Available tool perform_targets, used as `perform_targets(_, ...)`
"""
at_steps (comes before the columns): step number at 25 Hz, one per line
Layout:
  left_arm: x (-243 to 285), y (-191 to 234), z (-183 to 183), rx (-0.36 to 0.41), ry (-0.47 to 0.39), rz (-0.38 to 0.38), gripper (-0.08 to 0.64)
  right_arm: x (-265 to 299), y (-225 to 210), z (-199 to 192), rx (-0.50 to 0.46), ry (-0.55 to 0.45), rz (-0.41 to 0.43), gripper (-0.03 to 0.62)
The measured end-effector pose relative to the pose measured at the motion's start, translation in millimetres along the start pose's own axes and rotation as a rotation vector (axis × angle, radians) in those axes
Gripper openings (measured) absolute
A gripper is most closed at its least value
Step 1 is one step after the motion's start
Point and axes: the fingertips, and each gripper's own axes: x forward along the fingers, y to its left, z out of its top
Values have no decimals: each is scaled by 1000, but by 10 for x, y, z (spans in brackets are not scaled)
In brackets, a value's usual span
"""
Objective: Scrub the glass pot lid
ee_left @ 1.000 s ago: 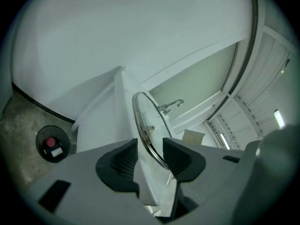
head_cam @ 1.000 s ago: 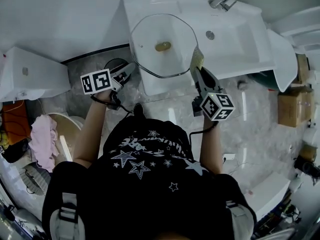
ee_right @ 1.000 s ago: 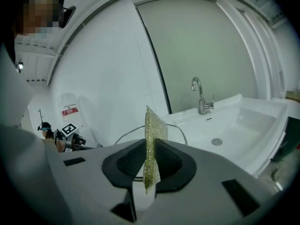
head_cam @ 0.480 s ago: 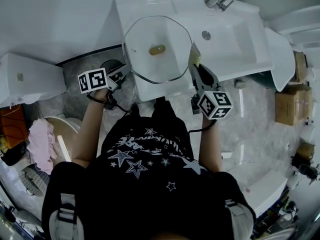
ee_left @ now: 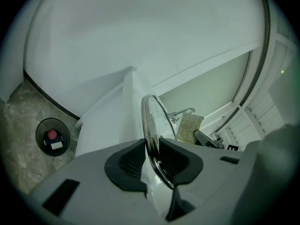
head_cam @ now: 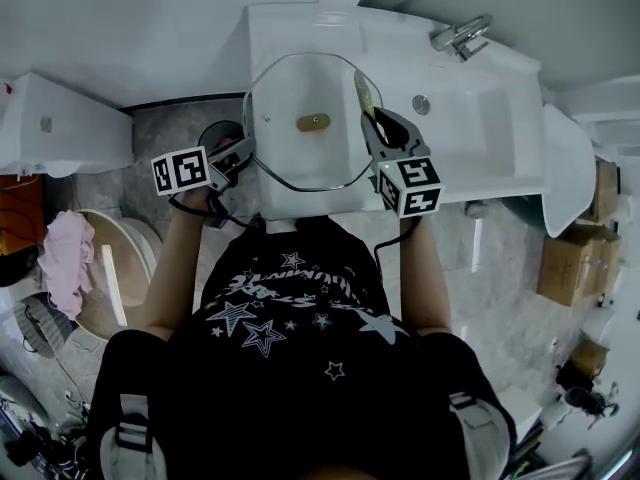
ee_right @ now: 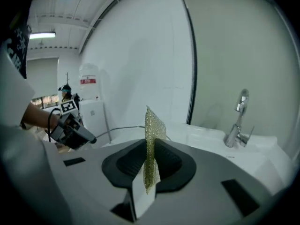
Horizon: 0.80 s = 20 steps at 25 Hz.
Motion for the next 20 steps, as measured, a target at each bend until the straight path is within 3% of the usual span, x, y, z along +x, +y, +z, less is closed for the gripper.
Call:
perform_targets(5,-32,-4,24,-25,-55,17,92,544,83,107,-267,128,60,60)
perform_targets(12,-38,-9,12,-26,-81,24,89,1009,404,-82,-663,309,131,60)
perform_targets(20,-47,-17,-24,-15,-80,20,89,1212,621,-193,-803,382,124,60)
